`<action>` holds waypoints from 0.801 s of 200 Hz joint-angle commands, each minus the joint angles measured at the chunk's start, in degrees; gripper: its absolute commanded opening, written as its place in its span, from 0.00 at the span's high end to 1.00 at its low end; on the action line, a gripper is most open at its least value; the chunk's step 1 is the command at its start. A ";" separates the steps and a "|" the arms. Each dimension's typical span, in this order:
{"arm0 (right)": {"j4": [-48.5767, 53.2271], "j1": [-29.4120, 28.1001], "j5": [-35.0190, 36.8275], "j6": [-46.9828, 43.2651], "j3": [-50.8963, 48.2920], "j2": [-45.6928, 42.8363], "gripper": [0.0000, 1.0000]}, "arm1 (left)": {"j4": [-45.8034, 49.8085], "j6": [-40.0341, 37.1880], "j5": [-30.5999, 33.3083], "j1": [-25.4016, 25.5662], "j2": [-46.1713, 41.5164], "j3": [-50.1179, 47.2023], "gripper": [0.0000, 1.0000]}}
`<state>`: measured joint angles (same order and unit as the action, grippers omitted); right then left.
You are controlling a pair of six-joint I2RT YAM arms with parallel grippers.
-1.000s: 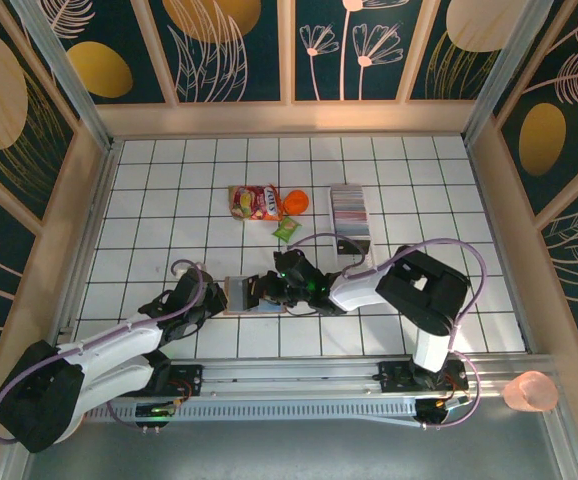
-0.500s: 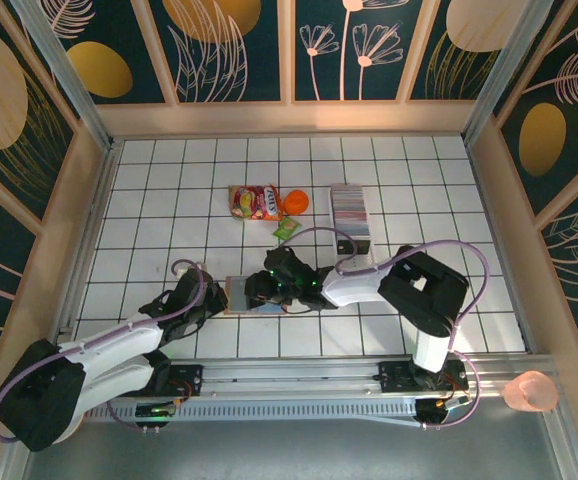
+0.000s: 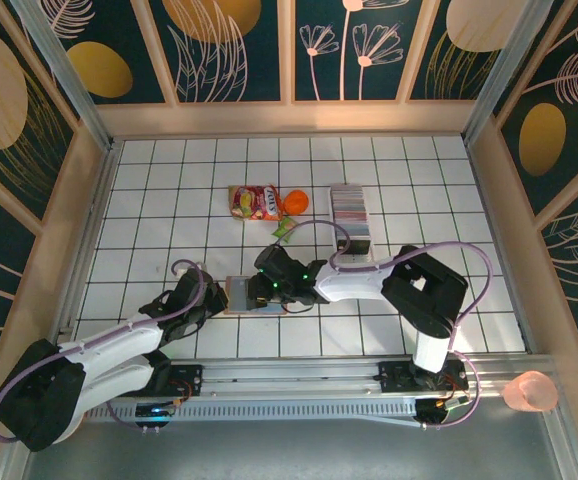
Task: Put the credit cards into the card holder
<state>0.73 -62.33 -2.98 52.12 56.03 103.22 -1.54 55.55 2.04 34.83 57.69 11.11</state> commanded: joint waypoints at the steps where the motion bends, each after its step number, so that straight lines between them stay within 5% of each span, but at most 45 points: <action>1: 3.29 -0.74 1.68 -1.78 2.38 0.39 0.60 | 0.31 0.16 -1.30 0.29 0.74 -1.49 1.00; 93: 3.60 -2.47 -0.96 -2.69 7.64 5.08 0.64 | -0.22 0.32 -1.95 0.18 0.76 -1.76 1.00; 160: 6.68 -2.36 4.99 -1.06 4.22 1.27 0.62 | -0.15 0.55 -2.04 0.27 -0.16 -2.23 1.00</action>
<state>4.43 -64.20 -2.04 50.06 61.98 107.53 -2.59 55.57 1.98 34.83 57.58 10.61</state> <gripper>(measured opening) 0.369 0.039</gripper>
